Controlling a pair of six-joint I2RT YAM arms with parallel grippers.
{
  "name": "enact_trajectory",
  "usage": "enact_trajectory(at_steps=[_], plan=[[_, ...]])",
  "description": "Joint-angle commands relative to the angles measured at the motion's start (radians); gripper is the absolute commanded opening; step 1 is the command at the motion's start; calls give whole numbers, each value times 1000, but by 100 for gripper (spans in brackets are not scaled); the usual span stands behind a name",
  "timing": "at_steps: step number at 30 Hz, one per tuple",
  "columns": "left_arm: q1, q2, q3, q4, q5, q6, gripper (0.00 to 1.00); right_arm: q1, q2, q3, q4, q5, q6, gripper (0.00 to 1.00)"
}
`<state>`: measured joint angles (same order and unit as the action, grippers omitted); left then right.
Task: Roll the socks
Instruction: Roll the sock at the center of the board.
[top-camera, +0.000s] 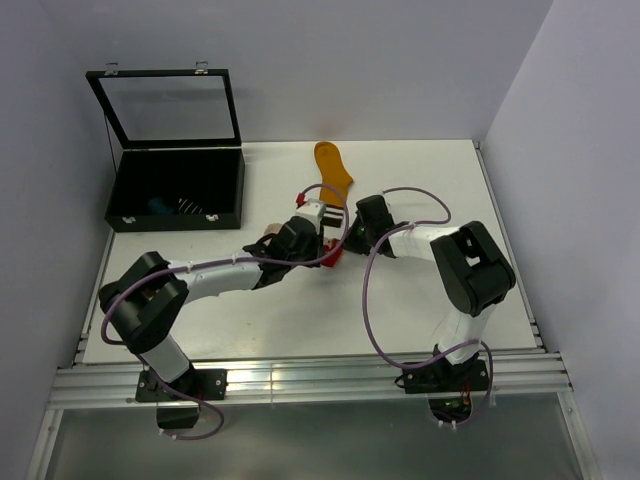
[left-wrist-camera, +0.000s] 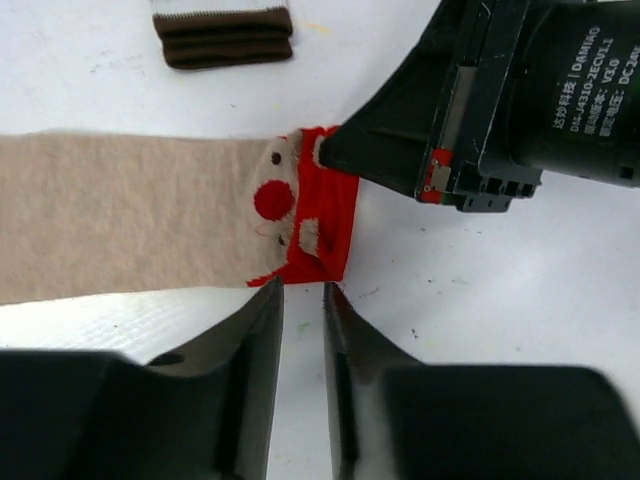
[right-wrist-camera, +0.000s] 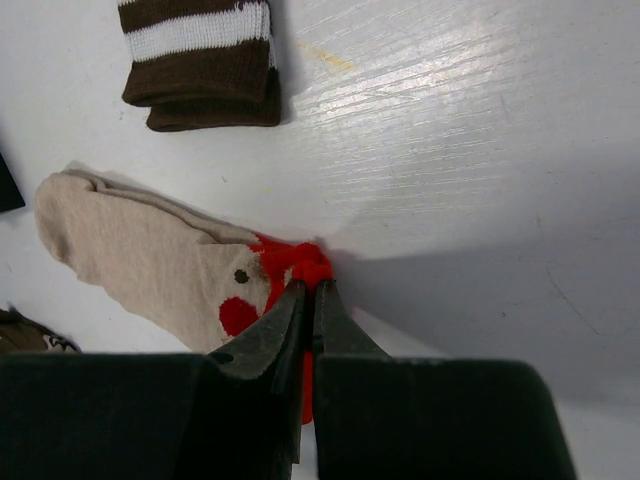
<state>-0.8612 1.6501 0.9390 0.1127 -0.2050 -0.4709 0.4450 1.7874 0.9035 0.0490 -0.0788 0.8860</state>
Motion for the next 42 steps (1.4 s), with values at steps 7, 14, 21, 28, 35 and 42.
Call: enact_trajectory(at_steps=[7,14,21,28,35,42], plan=[[-62,-19,3,96,-63,77,60,-19,3,-5,-104,27,-1,0],[-116,25,12,125,-137,106,83,-19,9,-6,-112,8,2,0],[-124,111,49,125,-206,83,41,-20,1,-6,-113,5,4,0],[-124,149,61,150,-206,83,43,-20,7,-15,-98,-13,8,0],[-114,209,106,143,-223,78,39,-20,10,-15,-95,-16,8,0],[-65,255,132,90,-195,9,23,-20,4,-18,-92,-21,8,0]])
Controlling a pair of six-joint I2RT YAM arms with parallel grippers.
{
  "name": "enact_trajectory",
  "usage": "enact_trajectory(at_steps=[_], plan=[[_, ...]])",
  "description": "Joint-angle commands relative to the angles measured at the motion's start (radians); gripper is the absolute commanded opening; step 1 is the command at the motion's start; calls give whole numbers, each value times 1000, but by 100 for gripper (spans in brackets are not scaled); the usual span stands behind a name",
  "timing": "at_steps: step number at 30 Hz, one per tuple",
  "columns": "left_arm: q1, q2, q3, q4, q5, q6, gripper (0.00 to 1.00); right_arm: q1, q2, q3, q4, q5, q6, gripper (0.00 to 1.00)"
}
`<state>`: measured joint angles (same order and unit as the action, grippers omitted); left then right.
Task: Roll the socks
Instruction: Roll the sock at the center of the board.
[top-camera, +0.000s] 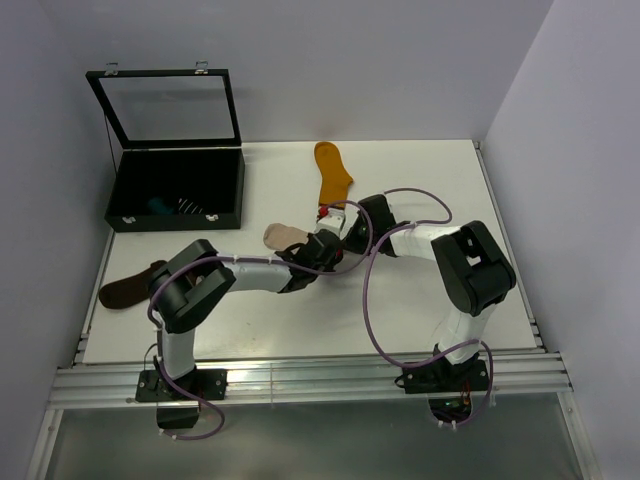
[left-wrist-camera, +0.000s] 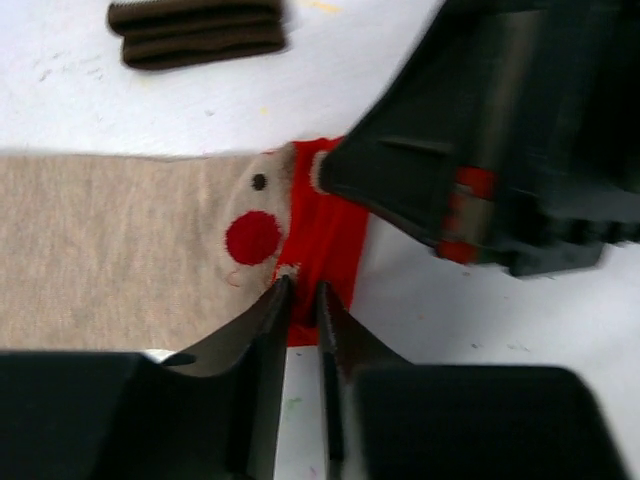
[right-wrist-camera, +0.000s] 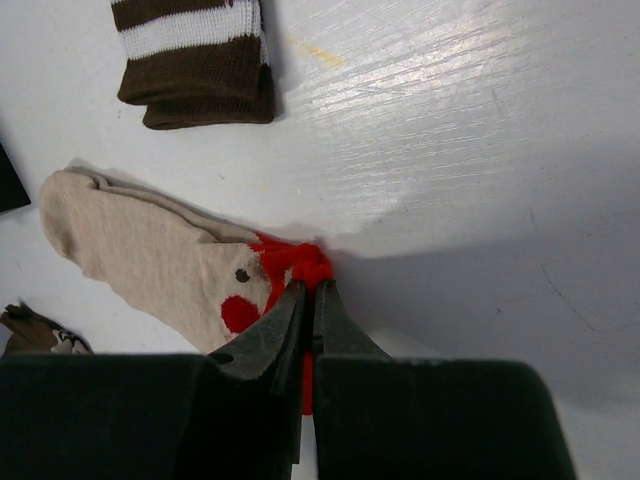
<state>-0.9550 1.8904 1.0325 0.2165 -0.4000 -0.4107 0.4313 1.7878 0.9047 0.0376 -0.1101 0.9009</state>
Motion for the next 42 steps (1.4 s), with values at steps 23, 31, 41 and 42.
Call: enact_trajectory(at_steps=[23,31,41,42], plan=[[263,65,34,-193,375,-349,0,-49,-225,-382,487,-135,-23,45],[305,39,-40,-170,429,-416,0,-42,-56,-330,588,-194,24,40],[335,53,-57,-157,466,-439,0,-25,68,-306,696,-198,85,44],[338,55,-58,-155,470,-441,1,-25,73,-302,696,-192,89,45]])
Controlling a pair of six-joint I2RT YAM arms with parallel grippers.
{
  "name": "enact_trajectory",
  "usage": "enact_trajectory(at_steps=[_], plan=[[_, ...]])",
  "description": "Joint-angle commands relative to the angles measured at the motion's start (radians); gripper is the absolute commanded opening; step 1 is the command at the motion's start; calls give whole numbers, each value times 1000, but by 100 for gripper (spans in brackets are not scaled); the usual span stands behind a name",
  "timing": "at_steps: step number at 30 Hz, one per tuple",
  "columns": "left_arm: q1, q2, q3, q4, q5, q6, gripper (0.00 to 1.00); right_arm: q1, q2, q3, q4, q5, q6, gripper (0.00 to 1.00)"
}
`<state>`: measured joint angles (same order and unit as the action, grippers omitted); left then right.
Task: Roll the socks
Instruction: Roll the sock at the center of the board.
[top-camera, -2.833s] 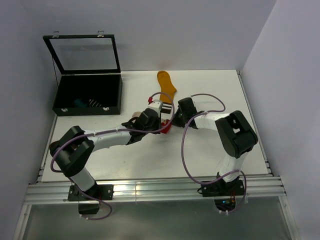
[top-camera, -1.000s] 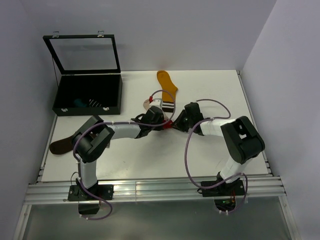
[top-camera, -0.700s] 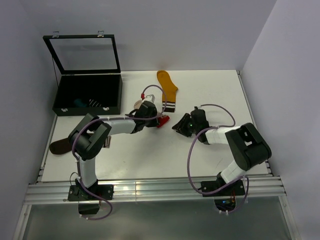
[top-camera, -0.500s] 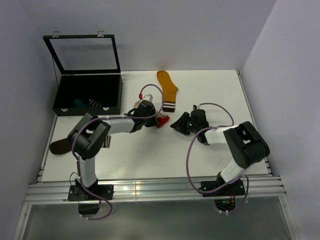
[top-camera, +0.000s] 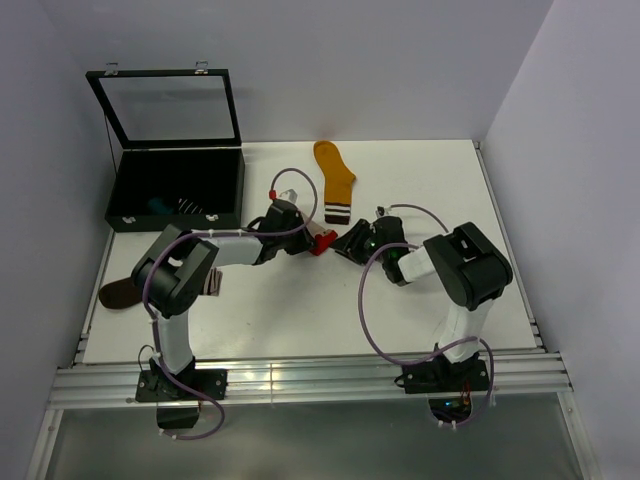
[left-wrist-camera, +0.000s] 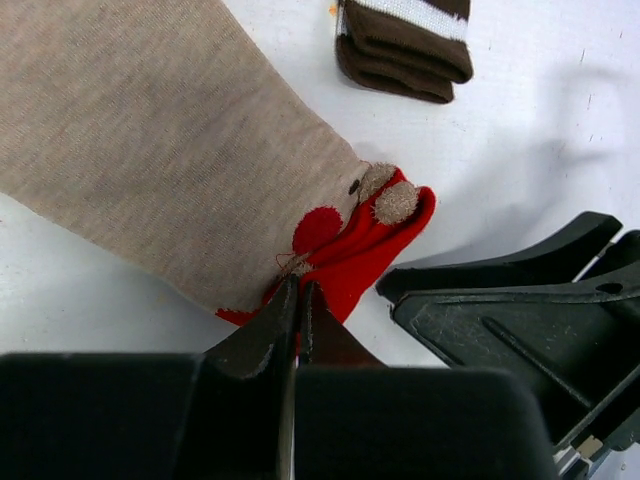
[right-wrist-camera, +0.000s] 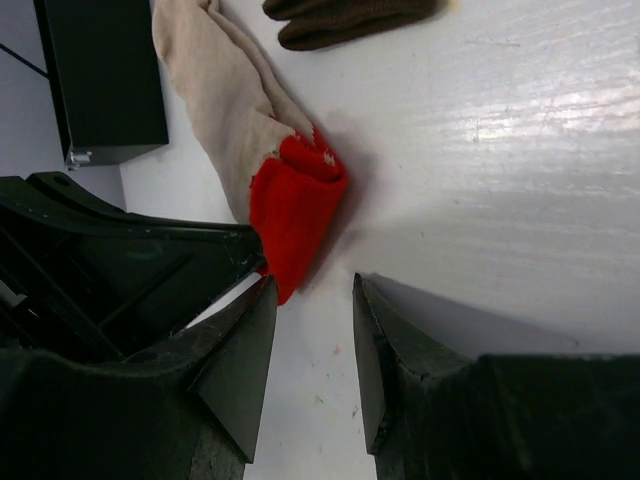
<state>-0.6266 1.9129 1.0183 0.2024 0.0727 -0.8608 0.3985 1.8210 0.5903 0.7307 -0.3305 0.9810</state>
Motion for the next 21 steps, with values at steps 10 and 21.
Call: enact_trajectory(at_steps=[10,21], plan=[[18,29,-53,-133,21,2,0,11,49,52,-60,105,59,44],[18,9,-90,-107,62,-17,0,20,80,95,-71,81,102,42]])
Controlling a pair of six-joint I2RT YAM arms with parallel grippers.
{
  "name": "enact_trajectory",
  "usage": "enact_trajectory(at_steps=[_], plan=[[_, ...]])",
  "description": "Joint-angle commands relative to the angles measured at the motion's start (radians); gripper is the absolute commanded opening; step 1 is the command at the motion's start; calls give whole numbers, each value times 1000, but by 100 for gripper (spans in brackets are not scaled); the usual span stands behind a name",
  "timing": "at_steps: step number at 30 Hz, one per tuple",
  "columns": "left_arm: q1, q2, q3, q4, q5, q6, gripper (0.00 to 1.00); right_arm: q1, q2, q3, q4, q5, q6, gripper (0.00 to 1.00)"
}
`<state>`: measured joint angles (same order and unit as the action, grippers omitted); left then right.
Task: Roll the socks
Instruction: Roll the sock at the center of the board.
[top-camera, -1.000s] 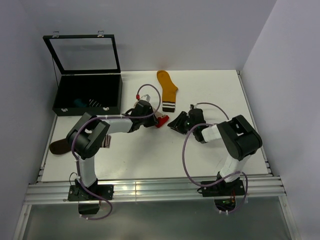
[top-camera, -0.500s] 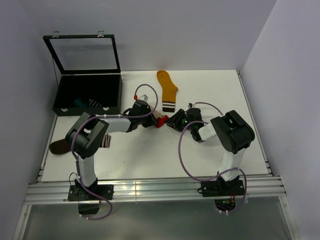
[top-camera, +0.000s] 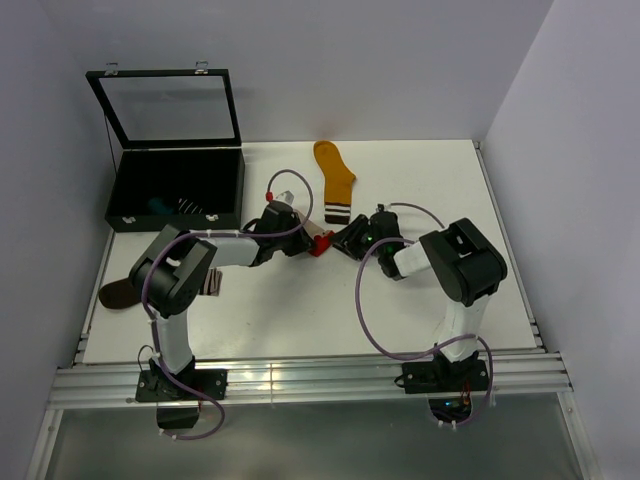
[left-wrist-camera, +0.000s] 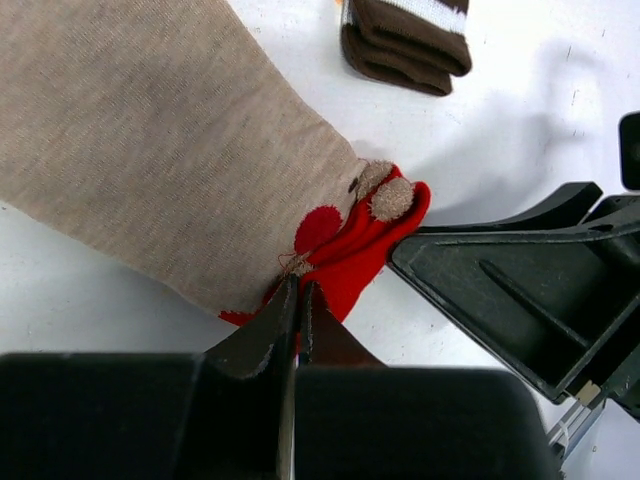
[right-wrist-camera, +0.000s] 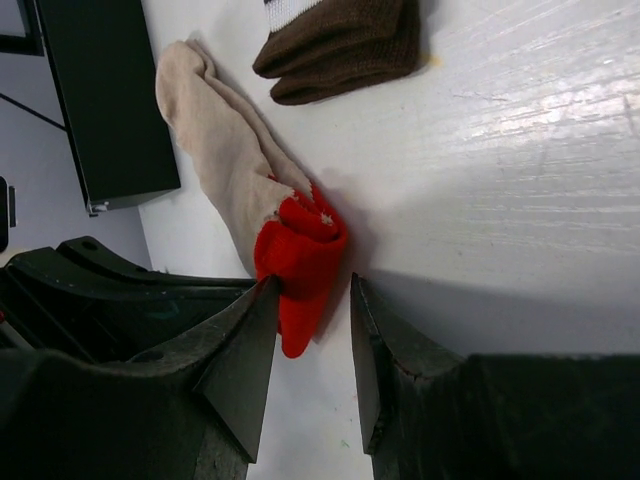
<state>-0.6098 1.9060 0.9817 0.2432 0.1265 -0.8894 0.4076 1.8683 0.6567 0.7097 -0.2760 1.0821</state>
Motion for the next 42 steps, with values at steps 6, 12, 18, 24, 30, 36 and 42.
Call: enact_trajectory(at_steps=[6,12,18,24,30,36,42], plan=[[1,13,-63,-147,15,7,1,19,51,53,-52,18,6,41],[1,18,-63,-134,28,10,0,23,69,77,-50,4,-5,32],[1,7,-66,-102,56,29,4,25,66,100,-98,-2,-42,0],[-2,-67,-77,-76,50,84,27,22,-18,135,-307,63,-129,0],[-60,-166,-54,-117,-86,217,53,22,-73,221,-607,130,-159,0],[-188,-209,-8,-134,-312,397,58,22,-83,349,-838,162,-183,0],[-295,-220,-58,42,-455,558,61,20,-49,461,-996,179,-218,0]])
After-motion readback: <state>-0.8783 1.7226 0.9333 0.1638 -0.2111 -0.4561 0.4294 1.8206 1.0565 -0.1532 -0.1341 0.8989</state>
